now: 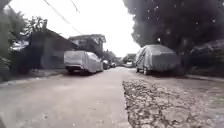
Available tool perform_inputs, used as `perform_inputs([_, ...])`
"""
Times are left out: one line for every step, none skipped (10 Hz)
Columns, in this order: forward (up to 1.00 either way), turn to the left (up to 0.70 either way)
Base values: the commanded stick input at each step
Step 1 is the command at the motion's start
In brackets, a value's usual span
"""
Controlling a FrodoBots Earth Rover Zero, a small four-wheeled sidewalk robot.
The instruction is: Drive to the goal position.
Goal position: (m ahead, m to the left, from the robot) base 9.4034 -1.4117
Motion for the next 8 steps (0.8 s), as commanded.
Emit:
perform_inputs([1.00, 0.00])
perform_inputs([1.00, 0.00])
perform_inputs([1.00, 0.00])
perform_inputs([1.00, 0.00])
perform_inputs([1.00, 0.00])
perform_inputs([1.00, 0.00])
perform_inputs([1.00, 0.00])
perform_inputs([1.00, 0.00])
